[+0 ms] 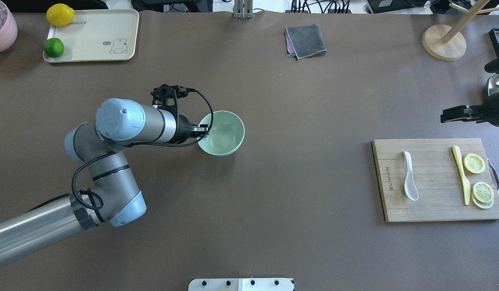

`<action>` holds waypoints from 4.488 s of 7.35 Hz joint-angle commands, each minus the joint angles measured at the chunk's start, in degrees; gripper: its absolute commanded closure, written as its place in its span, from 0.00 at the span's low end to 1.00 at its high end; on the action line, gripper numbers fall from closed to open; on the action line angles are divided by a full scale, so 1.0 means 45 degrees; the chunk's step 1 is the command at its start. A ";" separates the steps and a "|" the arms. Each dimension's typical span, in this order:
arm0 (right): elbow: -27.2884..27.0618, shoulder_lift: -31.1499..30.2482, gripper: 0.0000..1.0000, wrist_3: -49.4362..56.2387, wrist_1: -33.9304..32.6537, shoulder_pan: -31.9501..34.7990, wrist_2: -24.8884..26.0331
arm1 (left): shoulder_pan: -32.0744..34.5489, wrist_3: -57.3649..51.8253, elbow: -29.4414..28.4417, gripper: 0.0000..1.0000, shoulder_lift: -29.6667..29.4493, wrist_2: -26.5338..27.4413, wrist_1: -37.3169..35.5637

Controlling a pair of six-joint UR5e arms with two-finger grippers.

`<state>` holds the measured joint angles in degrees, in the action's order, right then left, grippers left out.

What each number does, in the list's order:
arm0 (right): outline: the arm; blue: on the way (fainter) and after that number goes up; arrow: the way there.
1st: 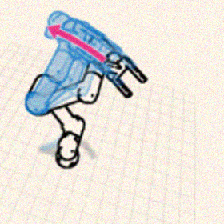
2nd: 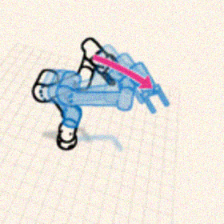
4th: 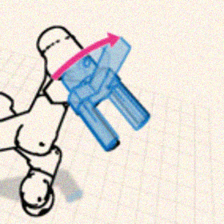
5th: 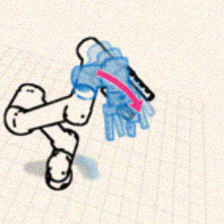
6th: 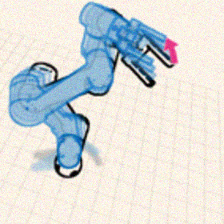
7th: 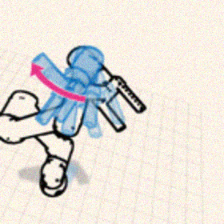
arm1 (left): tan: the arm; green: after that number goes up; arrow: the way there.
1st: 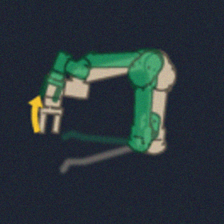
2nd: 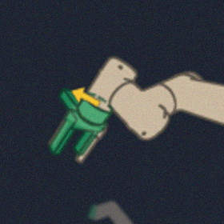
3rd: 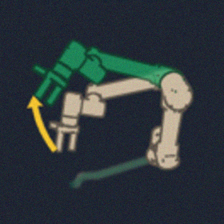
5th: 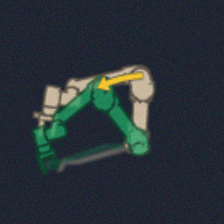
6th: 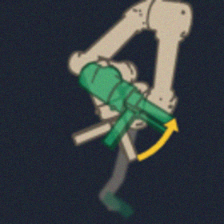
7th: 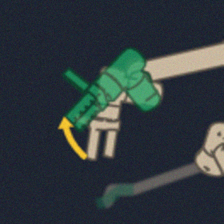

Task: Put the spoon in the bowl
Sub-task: 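Push the pale green bowl with the left gripper toward the table center, then withdraw the left arm while the right gripper moves toward the cutting board, then lower the right gripper onto the white spoon and grasp it, then carry the white spoon with the right gripper over the green bowl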

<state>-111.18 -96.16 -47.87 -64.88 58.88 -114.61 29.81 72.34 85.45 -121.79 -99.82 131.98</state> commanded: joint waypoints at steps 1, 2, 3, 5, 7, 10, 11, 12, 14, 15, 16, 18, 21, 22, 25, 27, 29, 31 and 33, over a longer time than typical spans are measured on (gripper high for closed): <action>0.0000 0.0001 0.00 0.0012 0.0003 -0.0038 0.0019 | -0.0258 0.0172 -0.0005 0.09 -0.0261 0.0519 -0.0032; 0.0000 0.0001 0.00 0.0012 0.0003 -0.0077 0.0058 | -0.0278 0.0193 0.0091 0.02 -0.0242 0.1199 -0.0032; 0.0019 0.0001 0.00 -0.0008 0.0003 -0.0096 0.0097 | -0.0201 0.0096 0.0672 0.02 0.0029 0.1186 -0.0090; -0.0020 0.0156 0.00 -0.0220 0.0003 -0.0116 0.0098 | 0.0981 -0.0815 0.3901 0.02 0.0967 -0.0267 -0.3912; -0.0213 0.0566 0.00 -0.2320 -0.0036 -0.0852 0.0562 | 0.2936 -0.3443 0.6060 0.02 0.2113 -0.1447 -0.7308; -0.1051 0.0277 0.00 -0.3478 -0.0075 -0.2358 0.1912 | 0.8043 -1.1180 0.5917 0.02 0.5936 -0.5737 -0.6600; -0.1132 0.0004 0.01 -0.3658 -0.0075 -0.3039 0.2494 | 0.9319 -1.2972 0.5120 0.02 0.6414 -0.6888 -0.6208; -0.1094 -0.0347 0.02 -0.3660 -0.0075 -0.3800 0.3351 | 0.9660 -1.3319 0.4841 0.02 0.6535 -0.7151 -0.6165; -0.1035 -0.0759 0.12 -0.4144 0.0099 -0.4528 0.3808 | 0.9644 -1.3264 0.4741 0.02 0.6536 -0.7115 -0.6068; -0.0939 -0.0741 0.20 -0.5173 0.0332 -0.4975 0.4156 | 0.9644 -1.3187 0.4702 0.02 0.6613 -0.7115 -0.5855; -0.0918 -0.0760 0.26 -0.5628 0.0489 -0.5211 0.4450 | 0.9605 -1.3147 0.4643 0.02 0.6672 -0.7154 -0.5659; -0.0393 -0.0722 0.46 -0.6544 0.0859 -0.5602 0.5073 | 0.9585 -1.3107 0.4526 0.02 0.6673 -0.7154 -0.5521; 0.0527 -0.0702 0.52 -0.6883 0.2542 -0.5760 0.5233 | 0.9585 -1.3088 0.4584 0.02 0.6673 -0.7154 -0.5520; 0.0566 -0.0702 0.54 -0.6863 0.2542 -0.5780 0.5273 | 0.9585 -1.3049 0.4623 0.02 0.6673 -0.7154 -0.5520; 0.0703 -0.0760 0.54 -0.6883 0.2542 -0.5936 0.5508 | 0.9585 -1.2873 0.4643 0.02 0.6673 -0.7154 -0.5520; 0.0703 -0.0683 1.00 -0.6883 0.2542 -0.5936 0.5488 | 0.9585 -1.2815 0.4643 0.02 0.6673 -0.7154 -0.5501; 0.0529 -0.0527 1.00 -0.6883 0.2522 -0.5956 0.5391 | 0.9585 -1.2815 0.4662 0.02 0.6673 -0.7154 -0.5501; 0.0351 0.0793 1.00 -0.7483 0.1690 -0.5917 0.5351 | 0.9585 -1.2544 0.4721 0.02 0.6673 -0.7154 -0.5385; 0.0371 0.3543 1.00 -1.0109 -0.1736 -0.5897 0.5584 | 0.9566 -1.1976 0.4623 0.02 0.7061 -0.7173 -0.4294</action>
<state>-109.49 -87.27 -86.21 -63.65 32.32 -90.07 72.89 17.27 106.38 -91.01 -132.03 110.25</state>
